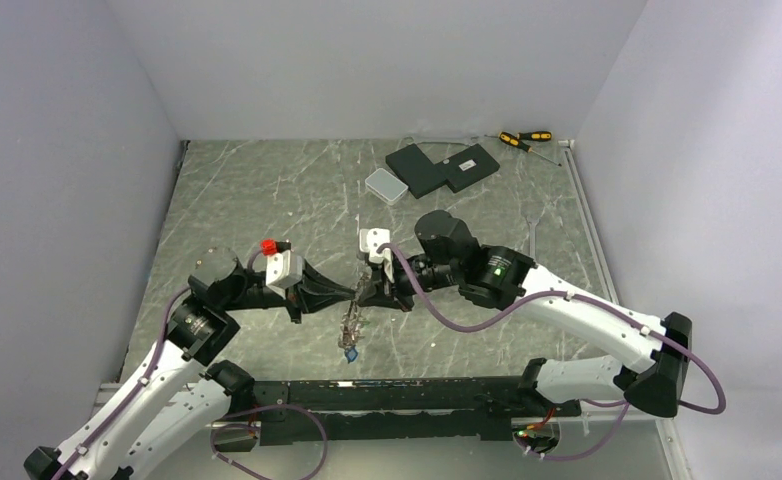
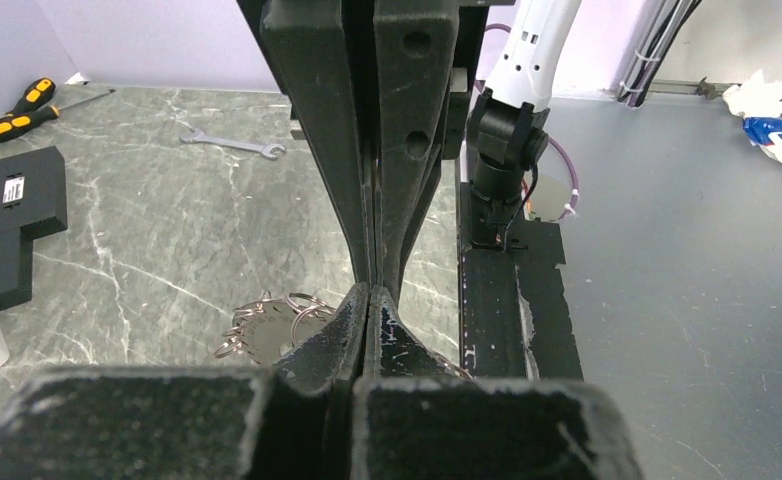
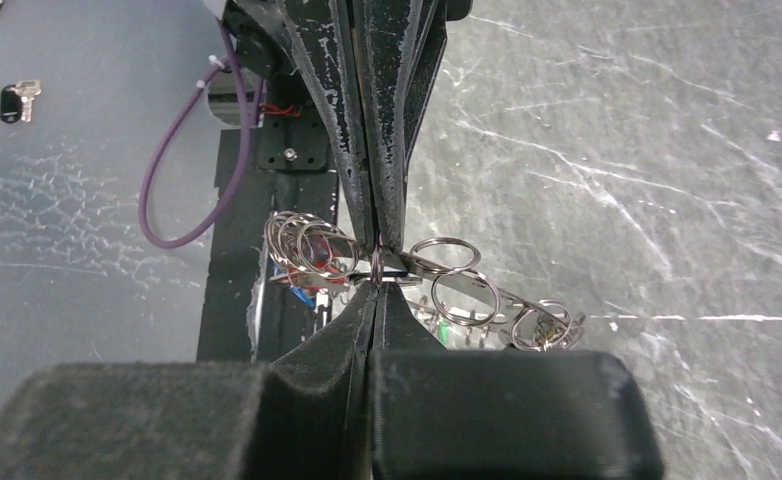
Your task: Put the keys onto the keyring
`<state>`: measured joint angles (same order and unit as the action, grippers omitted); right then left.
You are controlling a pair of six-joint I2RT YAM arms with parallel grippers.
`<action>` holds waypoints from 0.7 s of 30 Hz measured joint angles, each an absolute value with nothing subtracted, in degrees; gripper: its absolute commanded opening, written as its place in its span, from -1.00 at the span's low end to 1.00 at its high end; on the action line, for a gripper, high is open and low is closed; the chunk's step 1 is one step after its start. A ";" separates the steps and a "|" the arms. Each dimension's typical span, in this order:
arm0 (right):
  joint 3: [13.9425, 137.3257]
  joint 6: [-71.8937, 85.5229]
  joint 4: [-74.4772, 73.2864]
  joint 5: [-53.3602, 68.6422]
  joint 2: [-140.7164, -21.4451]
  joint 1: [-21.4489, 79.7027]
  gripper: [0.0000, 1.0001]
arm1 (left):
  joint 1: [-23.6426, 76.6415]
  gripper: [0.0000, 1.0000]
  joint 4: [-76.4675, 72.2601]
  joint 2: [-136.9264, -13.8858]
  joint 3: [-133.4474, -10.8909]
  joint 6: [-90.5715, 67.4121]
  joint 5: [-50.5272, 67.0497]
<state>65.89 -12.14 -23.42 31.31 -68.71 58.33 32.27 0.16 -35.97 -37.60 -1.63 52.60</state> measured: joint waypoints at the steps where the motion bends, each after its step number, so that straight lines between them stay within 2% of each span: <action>1: 65.63 -11.94 -23.09 31.86 -69.04 58.33 -1.00 | 32.27 -1.00 -0.14 -35.75 -37.39 -2.15 52.60; 9: 64.84 -10.85 -20.53 34.20 -69.34 58.08 -1.00 | 31.83 -1.00 -3.99 -32.80 -34.92 -5.23 52.10; 14: 64.82 -9.85 -18.68 35.11 -69.34 57.89 -0.87 | 31.24 -1.00 -7.05 -32.56 -34.68 -7.27 52.10; 17: 64.58 -9.19 -17.69 35.64 -69.34 57.74 -0.70 | 30.92 -1.00 -9.32 -32.40 -33.95 -8.80 52.12; 21: 64.40 -8.36 -17.32 36.38 -69.38 57.69 -0.25 | 30.61 -1.00 -12.21 -32.38 -33.32 -10.50 52.05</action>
